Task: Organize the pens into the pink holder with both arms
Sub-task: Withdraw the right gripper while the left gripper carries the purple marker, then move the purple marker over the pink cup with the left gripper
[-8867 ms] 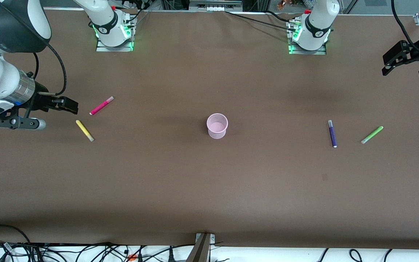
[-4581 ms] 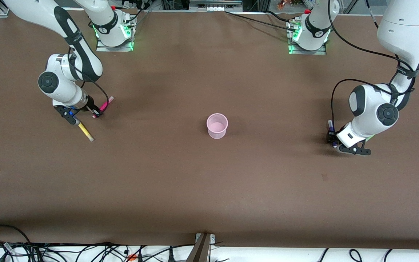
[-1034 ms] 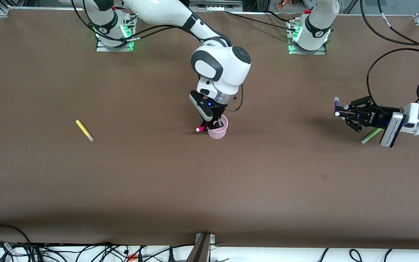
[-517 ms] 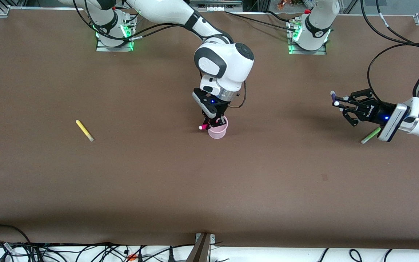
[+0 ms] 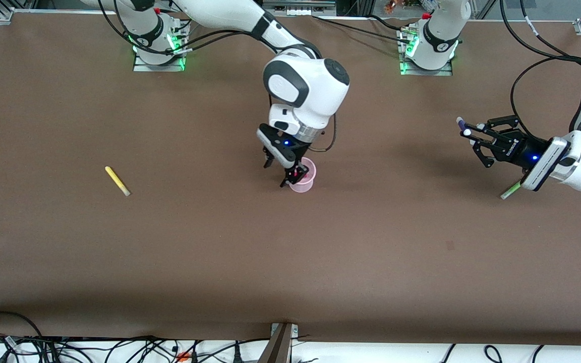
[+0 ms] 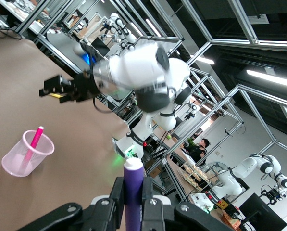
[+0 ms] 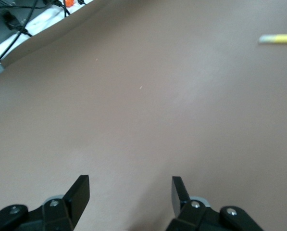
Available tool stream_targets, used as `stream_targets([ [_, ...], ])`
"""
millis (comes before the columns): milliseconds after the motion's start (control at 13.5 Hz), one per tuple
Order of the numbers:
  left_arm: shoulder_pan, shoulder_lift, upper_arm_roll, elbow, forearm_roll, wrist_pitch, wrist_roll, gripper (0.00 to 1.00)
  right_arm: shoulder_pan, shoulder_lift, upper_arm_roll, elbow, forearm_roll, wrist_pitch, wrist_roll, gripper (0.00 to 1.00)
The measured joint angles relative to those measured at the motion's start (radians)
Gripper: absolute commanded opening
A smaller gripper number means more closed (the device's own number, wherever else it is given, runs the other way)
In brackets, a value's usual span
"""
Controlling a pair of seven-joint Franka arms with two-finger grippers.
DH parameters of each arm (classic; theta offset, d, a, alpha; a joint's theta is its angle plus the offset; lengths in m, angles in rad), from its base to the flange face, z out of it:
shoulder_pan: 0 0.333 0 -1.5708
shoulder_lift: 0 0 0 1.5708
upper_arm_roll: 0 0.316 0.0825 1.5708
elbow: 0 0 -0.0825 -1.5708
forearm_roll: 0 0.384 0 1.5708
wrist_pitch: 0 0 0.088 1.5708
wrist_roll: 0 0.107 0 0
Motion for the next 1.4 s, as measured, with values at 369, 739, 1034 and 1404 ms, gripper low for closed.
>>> stream_targets([
  [369, -0.001, 0.0, -0.112, 0.006, -0.121, 0.069, 0.038, 0.0, -0.306, -0.24, -0.01, 0.011, 0.384, -0.137, -0.558, 0.81],
  [739, -0.005, 0.003, -0.294, 0.002, -0.13, 0.392, 0.189, 0.0, -0.586, -0.32, -0.012, 0.007, 0.506, -0.354, -1.182, 0.81],
  [1034, -0.025, 0.011, -0.446, -0.06, -0.131, 0.719, 0.219, 0.0, -0.655, -0.334, -0.089, -0.066, 0.513, -0.389, -1.546, 0.81],
  [1404, -0.097, 0.023, -0.527, -0.139, -0.262, 0.951, 0.328, 0.0, -0.655, -0.462, -0.134, -0.383, 0.514, -0.147, -1.67, 0.83],
])
